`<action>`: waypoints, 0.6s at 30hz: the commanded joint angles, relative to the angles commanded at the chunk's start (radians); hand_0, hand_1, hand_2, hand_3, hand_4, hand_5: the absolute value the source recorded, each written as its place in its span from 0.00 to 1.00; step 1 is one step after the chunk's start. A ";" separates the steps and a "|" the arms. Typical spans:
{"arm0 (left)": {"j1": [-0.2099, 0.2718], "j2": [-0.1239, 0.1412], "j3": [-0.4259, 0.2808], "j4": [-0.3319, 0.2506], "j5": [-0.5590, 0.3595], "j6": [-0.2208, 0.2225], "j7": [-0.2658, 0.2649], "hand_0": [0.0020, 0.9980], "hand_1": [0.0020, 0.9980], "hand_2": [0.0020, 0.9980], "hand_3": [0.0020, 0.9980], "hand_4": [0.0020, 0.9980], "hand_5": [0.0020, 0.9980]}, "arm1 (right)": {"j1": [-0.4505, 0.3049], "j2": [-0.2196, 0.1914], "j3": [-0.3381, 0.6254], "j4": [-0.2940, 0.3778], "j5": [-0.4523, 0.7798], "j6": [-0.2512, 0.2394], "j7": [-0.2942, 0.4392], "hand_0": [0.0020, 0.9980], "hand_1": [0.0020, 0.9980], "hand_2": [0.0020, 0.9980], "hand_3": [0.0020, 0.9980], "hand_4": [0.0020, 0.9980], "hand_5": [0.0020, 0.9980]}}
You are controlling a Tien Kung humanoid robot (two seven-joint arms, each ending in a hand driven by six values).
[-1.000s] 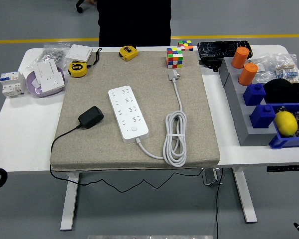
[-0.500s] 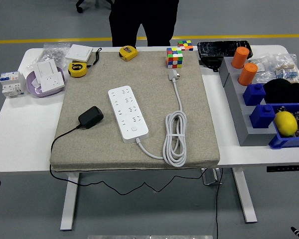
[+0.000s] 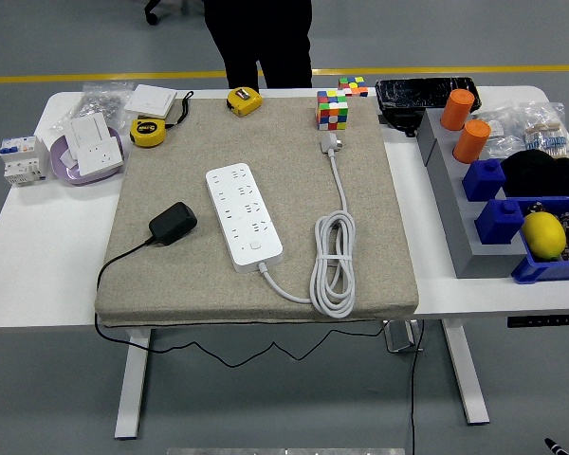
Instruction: Pick up the plug,place it near the board,insert it into the board,press the button
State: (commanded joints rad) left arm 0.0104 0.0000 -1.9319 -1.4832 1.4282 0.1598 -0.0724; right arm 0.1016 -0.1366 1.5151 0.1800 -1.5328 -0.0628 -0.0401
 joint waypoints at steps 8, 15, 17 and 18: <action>0.008 0.000 0.042 -0.008 -0.293 -0.056 -0.041 0.34 0.43 0.43 0.54 1.00 0.83 | -0.004 -0.001 0.004 0.000 -0.006 0.000 -0.002 1.00 0.83 0.73 0.75 1.00 0.88; 0.020 0.000 0.066 -0.001 -0.488 -0.146 -0.050 1.00 0.83 0.67 0.57 1.00 0.88 | -0.019 0.002 0.002 0.000 -0.012 0.001 -0.004 1.00 0.82 0.73 0.75 1.00 0.88; 0.024 0.000 0.072 -0.004 -0.553 -0.142 -0.062 0.49 0.65 0.89 1.00 1.00 0.94 | -0.023 0.004 0.001 0.000 -0.012 0.001 -0.004 1.00 0.82 0.73 0.75 1.00 0.87; 0.026 0.000 0.079 -0.008 -0.594 -0.147 -0.073 0.49 0.65 0.89 1.00 1.00 0.94 | -0.024 0.005 0.001 0.000 -0.012 0.001 -0.004 1.00 0.82 0.73 0.75 1.00 0.87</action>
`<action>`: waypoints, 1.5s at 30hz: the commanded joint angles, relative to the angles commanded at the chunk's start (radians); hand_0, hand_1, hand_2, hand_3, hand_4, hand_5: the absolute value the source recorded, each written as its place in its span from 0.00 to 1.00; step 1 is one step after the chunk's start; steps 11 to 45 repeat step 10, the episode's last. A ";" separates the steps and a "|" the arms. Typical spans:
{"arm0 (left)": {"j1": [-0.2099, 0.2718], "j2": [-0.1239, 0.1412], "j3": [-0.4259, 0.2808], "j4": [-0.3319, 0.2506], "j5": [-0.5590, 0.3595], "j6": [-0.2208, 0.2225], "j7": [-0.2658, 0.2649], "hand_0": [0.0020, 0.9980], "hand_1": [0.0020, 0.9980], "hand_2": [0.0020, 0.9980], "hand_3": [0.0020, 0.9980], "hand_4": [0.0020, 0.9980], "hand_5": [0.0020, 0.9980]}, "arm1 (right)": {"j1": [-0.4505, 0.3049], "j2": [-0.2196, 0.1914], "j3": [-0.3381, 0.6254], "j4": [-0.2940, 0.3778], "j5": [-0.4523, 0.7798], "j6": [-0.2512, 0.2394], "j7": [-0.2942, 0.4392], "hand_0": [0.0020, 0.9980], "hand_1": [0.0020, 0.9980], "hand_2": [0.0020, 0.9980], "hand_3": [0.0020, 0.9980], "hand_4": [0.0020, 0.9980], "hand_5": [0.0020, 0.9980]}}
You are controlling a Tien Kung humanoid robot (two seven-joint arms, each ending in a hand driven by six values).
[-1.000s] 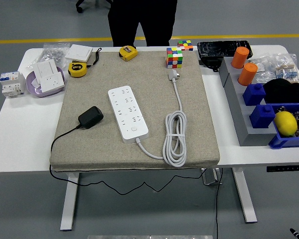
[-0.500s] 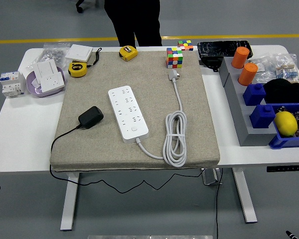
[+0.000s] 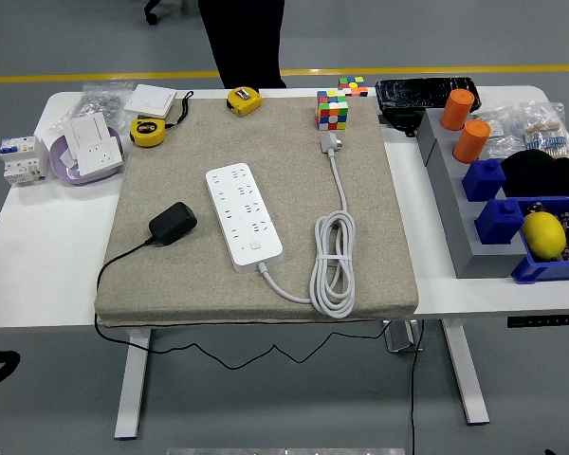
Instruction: Pick up the plug,place it near the board,insert it into the board,press the button
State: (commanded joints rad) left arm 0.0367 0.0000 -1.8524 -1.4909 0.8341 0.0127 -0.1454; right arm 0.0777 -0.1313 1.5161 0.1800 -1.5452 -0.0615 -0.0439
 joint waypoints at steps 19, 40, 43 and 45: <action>0.006 0.000 0.024 -0.015 -0.167 -0.132 0.012 0.77 0.33 0.22 0.55 1.00 0.88 | -0.003 0.000 0.002 0.000 -0.004 -0.001 -0.001 1.00 0.82 0.73 0.75 1.00 0.87; 0.006 0.000 0.024 -0.015 -0.167 -0.132 0.012 0.77 0.33 0.22 0.55 1.00 0.88 | -0.003 0.000 0.002 0.000 -0.004 -0.001 -0.001 1.00 0.82 0.73 0.75 1.00 0.87; 0.006 0.000 0.024 -0.015 -0.167 -0.132 0.012 0.77 0.33 0.22 0.55 1.00 0.88 | -0.003 0.000 0.002 0.000 -0.004 -0.001 -0.001 1.00 0.82 0.73 0.75 1.00 0.87; 0.006 0.000 0.024 -0.015 -0.167 -0.132 0.012 0.77 0.33 0.22 0.55 1.00 0.88 | -0.003 0.000 0.002 0.000 -0.004 -0.001 -0.001 1.00 0.82 0.73 0.75 1.00 0.87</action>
